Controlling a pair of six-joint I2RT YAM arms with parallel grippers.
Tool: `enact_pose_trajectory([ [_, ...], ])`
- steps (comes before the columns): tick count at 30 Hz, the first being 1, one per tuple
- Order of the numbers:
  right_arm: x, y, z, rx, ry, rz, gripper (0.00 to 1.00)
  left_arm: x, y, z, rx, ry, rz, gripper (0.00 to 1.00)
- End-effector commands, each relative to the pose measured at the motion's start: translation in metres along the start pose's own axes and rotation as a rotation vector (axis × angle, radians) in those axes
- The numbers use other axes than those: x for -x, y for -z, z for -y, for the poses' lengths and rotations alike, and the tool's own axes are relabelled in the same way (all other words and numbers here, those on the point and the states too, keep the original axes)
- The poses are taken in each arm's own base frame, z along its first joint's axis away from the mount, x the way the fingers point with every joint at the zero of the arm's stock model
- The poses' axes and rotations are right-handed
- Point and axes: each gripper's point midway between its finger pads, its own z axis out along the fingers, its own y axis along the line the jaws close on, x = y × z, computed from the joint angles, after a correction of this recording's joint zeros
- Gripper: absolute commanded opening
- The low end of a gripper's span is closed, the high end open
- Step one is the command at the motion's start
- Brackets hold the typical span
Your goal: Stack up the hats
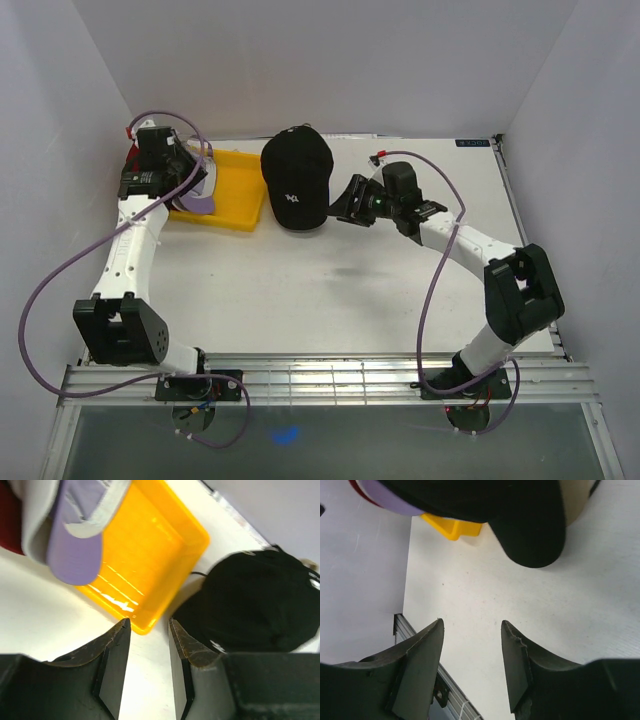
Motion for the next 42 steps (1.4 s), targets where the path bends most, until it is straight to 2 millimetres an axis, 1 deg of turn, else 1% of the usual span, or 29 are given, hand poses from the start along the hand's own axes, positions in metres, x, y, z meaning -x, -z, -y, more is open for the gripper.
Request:
enact_pose_trajectory([
  [1,-0.002,0.011,-0.029,0.01,0.124,0.006,0.55,0.02,-0.007,-0.027,0.116,-0.046,0.052,0.46],
  [2,-0.005,0.012,-0.034,0.019,0.135,0.005,0.55,0.024,-0.01,-0.026,0.122,-0.051,0.06,0.46],
  [3,-0.009,0.012,-0.032,0.014,0.134,-0.002,0.54,0.025,-0.021,-0.029,0.142,-0.057,0.049,0.46],
  [4,-0.012,0.013,-0.033,0.018,0.139,-0.006,0.54,0.038,-0.021,-0.025,0.144,-0.076,0.077,0.46],
  [5,-0.014,0.014,-0.036,0.024,0.146,-0.006,0.53,0.041,-0.023,-0.027,0.17,-0.084,0.077,0.46],
  [6,-0.016,0.015,-0.034,0.02,0.146,-0.008,0.53,0.039,-0.036,-0.034,0.21,-0.091,0.057,0.46],
  [7,-0.017,0.016,-0.032,0.017,0.146,-0.009,0.53,0.053,-0.035,-0.033,0.235,-0.103,0.088,0.46],
  [8,-0.017,0.018,-0.034,0.02,0.148,-0.004,0.53,0.049,-0.038,-0.039,0.268,-0.115,0.061,0.45],
  [9,-0.017,0.02,-0.034,0.02,0.156,0.0,0.53,0.046,-0.049,-0.044,0.293,-0.128,0.042,0.45],
  [10,-0.016,0.021,-0.035,0.021,0.158,0.003,0.52,0.049,-0.051,-0.043,0.3,-0.136,0.046,0.45],
  [12,-0.015,0.022,-0.038,0.027,0.161,0.005,0.52,0.047,-0.056,-0.048,0.317,-0.157,0.036,0.45],
  [13,-0.014,0.023,-0.04,0.031,0.163,0.007,0.53,0.045,-0.063,-0.05,0.328,-0.165,0.027,0.45],
  [14,-0.013,0.023,-0.042,0.038,0.165,0.007,0.52,0.049,-0.065,-0.051,0.337,-0.183,0.037,0.45],
  [16,-0.014,0.023,-0.044,0.047,0.164,0.001,0.52,0.046,-0.076,-0.056,0.357,-0.206,0.021,0.45],
  [18,-0.014,0.024,-0.045,0.049,0.167,0.001,0.52,0.053,-0.079,-0.055,0.363,-0.224,0.032,0.45],
  [20,-0.014,0.026,-0.043,0.041,0.171,0.006,0.52,0.053,-0.086,-0.056,0.372,-0.227,0.03,0.45],
  [22,-0.015,0.026,-0.041,0.038,0.177,0.007,0.52,0.056,-0.088,-0.054,0.369,-0.227,0.037,0.45],
  [26,-0.018,0.026,-0.036,0.027,0.178,0.0,0.52,0.056,-0.089,-0.06,0.401,-0.232,0.035,0.45],
  [33,-0.024,0.022,-0.033,0.037,0.165,-0.016,0.51,0.058,-0.08,-0.063,0.418,-0.233,0.049,0.44],
  [42,-0.028,0.021,-0.028,0.035,0.162,-0.023,0.51,0.05,-0.082,-0.079,0.459,-0.224,0.03,0.44],
])
